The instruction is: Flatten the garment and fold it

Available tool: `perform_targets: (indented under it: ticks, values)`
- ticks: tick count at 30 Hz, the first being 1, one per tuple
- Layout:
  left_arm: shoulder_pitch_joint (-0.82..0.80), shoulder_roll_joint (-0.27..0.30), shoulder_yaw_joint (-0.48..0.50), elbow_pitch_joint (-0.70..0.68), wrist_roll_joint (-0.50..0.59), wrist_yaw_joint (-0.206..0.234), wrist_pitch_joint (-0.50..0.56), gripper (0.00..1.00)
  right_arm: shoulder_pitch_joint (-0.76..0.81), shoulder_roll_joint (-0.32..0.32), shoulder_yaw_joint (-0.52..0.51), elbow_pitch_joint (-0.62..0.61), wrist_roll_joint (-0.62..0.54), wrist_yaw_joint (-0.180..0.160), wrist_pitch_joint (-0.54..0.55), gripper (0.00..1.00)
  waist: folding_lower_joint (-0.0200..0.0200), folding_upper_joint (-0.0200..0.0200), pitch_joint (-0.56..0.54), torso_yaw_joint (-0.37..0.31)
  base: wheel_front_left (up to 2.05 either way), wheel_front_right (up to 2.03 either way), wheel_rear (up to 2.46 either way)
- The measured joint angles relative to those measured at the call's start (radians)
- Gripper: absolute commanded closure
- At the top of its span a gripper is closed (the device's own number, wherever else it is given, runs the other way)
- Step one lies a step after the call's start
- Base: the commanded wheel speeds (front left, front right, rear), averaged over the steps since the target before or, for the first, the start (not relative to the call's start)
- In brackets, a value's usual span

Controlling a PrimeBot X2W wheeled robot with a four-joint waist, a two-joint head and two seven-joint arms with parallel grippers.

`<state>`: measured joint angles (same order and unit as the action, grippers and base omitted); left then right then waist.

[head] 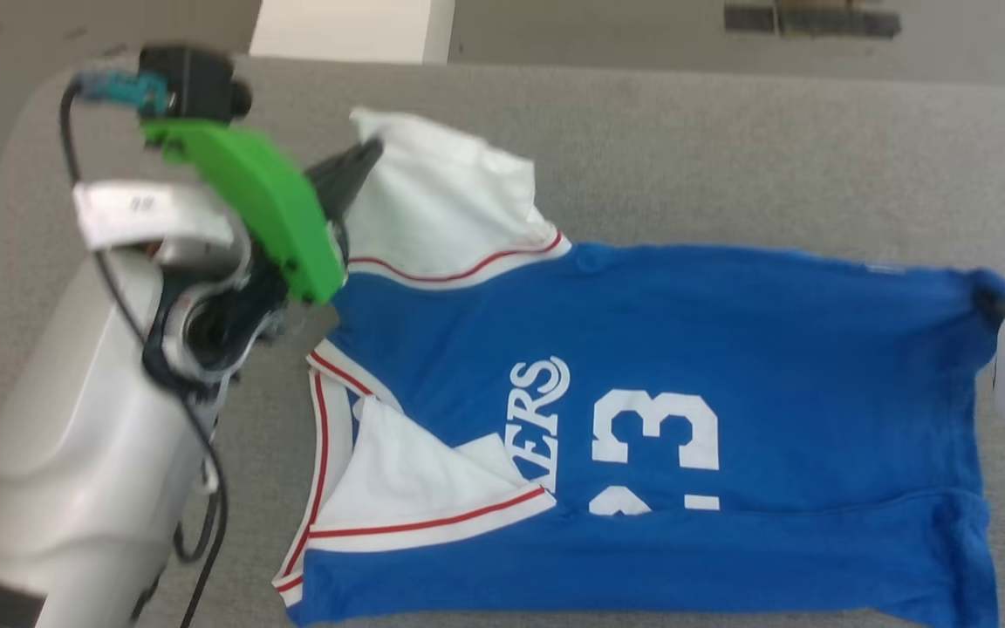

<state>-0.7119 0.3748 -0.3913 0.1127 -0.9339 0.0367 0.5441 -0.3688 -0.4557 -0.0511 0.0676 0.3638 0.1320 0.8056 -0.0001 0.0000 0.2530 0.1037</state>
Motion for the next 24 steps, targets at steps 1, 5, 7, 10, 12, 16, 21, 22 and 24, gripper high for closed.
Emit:
perform_targets:
  ticks: [1, 5, 7, 10, 12, 16, 21, 22, 24]
  values:
    - [0.041, 0.012, 0.009, -0.030, -0.009, 0.016, 0.000, 1.00, 0.024, 0.004, -0.008, 0.000, 0.000, 0.000, -0.006, 1.00, 0.0000, 0.0000, -0.017, 0.000, 0.00, 0.00, 0.00]
    - [0.189, 0.042, 0.046, -0.137, -0.037, 0.075, -0.009, 1.00, 0.107, 0.030, -0.041, -0.007, 0.000, 0.000, -0.019, 1.00, 0.0000, 0.0000, -0.075, 0.001, 0.00, 0.00, 0.00]
    - [0.254, 0.046, 0.061, -0.179, -0.052, 0.100, -0.014, 1.00, 0.146, 0.041, -0.054, -0.009, 0.000, 0.000, -0.024, 1.00, 0.0000, 0.0000, -0.098, 0.003, 0.00, 0.00, 0.00]
    - [0.353, 0.051, 0.074, -0.230, -0.069, 0.133, -0.020, 1.00, 0.196, 0.061, -0.067, -0.012, 0.000, 0.000, -0.031, 1.00, 0.0000, 0.0000, -0.126, 0.007, 0.00, 0.00, 0.00]
    - [0.418, 0.052, 0.086, -0.255, -0.086, 0.151, -0.030, 1.00, 0.219, 0.072, -0.071, -0.014, 0.000, 0.000, -0.032, 1.00, 0.0000, 0.0000, -0.139, 0.010, 0.00, 0.00, 0.00]
    - [0.550, 0.052, 0.102, -0.286, -0.105, 0.181, -0.058, 1.00, 0.271, 0.097, -0.079, -0.018, 0.000, 0.000, -0.032, 1.00, 0.0000, 0.0000, -0.152, 0.016, 0.00, 0.00, 0.00]
    - [0.683, 0.041, 0.114, -0.281, -0.127, 0.199, -0.085, 1.00, 0.332, 0.116, -0.087, -0.020, 0.000, 0.000, -0.032, 1.00, 0.0000, 0.0000, -0.152, 0.019, 0.00, 0.00, 0.00]
    - [0.701, 0.036, 0.114, -0.274, -0.137, 0.203, -0.088, 1.00, 0.344, 0.122, -0.090, -0.020, 0.000, 0.000, -0.032, 1.00, 0.0000, 0.0000, -0.151, 0.020, 0.00, 0.00, 0.00]
    - [0.726, 0.027, 0.111, -0.252, -0.151, 0.203, -0.088, 1.00, 0.366, 0.126, -0.089, -0.018, -0.002, 0.000, -0.031, 1.00, 0.0000, 0.0000, -0.151, 0.021, 0.00, 0.00, 0.00]
